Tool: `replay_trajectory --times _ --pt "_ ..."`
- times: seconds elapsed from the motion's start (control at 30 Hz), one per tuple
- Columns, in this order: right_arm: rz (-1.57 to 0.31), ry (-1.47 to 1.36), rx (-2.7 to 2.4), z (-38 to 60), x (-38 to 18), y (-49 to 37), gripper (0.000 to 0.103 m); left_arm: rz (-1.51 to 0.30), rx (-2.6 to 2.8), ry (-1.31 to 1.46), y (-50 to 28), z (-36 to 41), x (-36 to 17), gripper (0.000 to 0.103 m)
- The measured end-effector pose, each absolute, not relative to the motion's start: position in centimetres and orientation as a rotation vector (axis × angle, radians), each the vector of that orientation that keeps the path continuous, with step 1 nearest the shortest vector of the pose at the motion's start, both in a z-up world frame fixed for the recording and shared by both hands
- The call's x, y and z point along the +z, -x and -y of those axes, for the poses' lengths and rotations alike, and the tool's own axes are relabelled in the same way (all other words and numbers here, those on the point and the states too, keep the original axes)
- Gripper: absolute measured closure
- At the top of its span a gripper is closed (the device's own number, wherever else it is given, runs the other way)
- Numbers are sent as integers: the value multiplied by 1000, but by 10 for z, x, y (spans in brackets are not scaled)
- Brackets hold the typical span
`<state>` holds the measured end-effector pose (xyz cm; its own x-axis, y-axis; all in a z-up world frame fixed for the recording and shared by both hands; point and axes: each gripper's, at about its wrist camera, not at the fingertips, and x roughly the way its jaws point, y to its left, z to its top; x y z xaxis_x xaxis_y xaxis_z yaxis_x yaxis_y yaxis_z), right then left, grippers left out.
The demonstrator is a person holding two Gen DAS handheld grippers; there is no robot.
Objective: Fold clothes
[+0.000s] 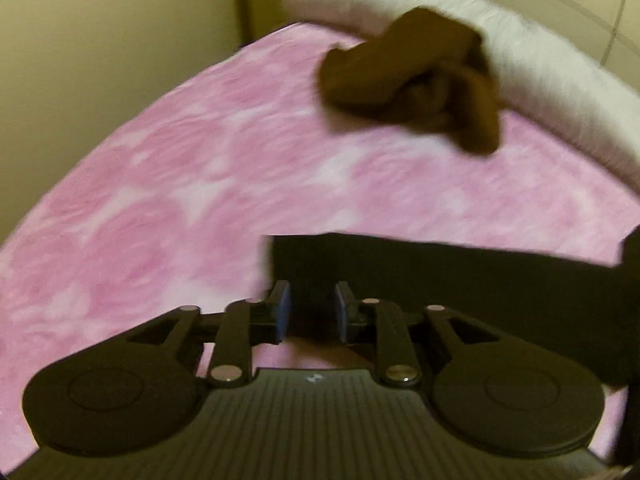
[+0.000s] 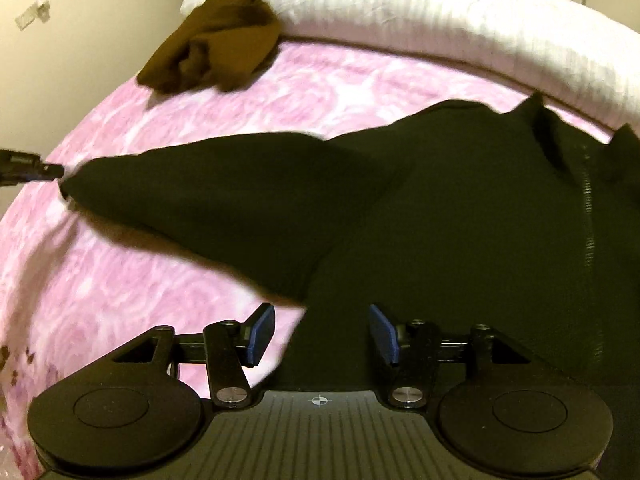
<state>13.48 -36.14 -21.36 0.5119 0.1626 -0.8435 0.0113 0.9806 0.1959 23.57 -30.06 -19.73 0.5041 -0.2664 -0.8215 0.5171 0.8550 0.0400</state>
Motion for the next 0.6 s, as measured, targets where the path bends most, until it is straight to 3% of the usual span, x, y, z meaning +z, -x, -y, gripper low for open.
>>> replay_trajectory --times 0.1,0.17,0.33,0.4,0.5,0.6 --pt "-1039 -140 104 344 -218 -133 46 -919 -506 -321 -243 291 -199 75" --pt "-1057 -107 91 335 -223 -130 46 -889 -581 -385 -247 299 -201 58" --pt "-1080 -97 58 326 -229 -119 45 -916 -692 -504 -282 325 -228 48" --pt "-1090 -98 36 325 -232 -116 45 -1000 -715 -499 -298 331 -245 56" --pt "-1106 -100 -1 325 -234 -111 45 -1021 -732 -474 -300 331 -250 103" --pt "-1124 -103 -44 328 -233 -96 45 -949 -665 -409 -297 306 -233 102"
